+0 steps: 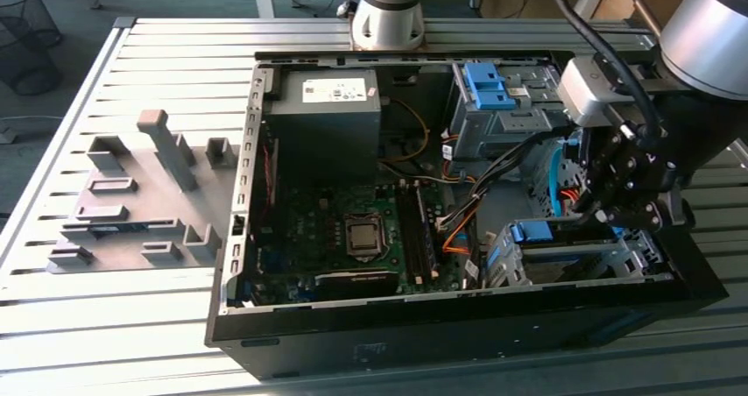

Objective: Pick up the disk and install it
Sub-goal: 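Insert the first disk wire, then insert the second disk wire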

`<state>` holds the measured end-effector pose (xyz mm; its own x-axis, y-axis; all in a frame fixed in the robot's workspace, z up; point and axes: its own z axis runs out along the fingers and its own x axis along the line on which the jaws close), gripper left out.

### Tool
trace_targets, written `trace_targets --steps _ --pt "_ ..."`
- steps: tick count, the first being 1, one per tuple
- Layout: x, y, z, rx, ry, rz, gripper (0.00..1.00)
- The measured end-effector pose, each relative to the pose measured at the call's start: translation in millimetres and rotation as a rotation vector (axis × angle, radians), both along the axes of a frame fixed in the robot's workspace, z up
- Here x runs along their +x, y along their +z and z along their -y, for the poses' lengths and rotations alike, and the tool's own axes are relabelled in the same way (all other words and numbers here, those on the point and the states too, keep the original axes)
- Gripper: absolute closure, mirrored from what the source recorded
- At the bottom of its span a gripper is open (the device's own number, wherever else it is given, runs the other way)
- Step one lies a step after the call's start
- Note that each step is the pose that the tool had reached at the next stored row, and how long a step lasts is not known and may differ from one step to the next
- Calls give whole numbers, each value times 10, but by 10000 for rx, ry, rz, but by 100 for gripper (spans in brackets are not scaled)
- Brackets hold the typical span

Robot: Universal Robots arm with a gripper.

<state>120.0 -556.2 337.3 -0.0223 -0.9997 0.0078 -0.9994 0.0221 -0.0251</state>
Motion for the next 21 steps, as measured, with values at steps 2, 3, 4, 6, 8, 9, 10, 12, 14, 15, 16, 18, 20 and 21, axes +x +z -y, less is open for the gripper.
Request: trace_targets --steps 2,3,4,6,8,9,10,12,14,15,16,18,20,21 --pt "0 33 0 -1 0 0 76" --pt "0 36 0 0 0 0 76" --pt "0 35 0 2 0 0 76" --pt "0 36 0 2 1 0 78" --pt "0 38 0 0 0 0 89" --pt "0 38 0 0 0 0 89" --pt "0 38 0 0 0 0 89" --pt "0 38 0 0 0 0 89" --pt "0 43 0 0 0 0 89" --pt "0 46 0 1 0 0 89" --pt "0 47 0 0 0 0 89" --pt "0 47 0 0 0 0 89" --pt "0 48 0 0 0 0 89" --pt "0 48 0 0 1 0 89"
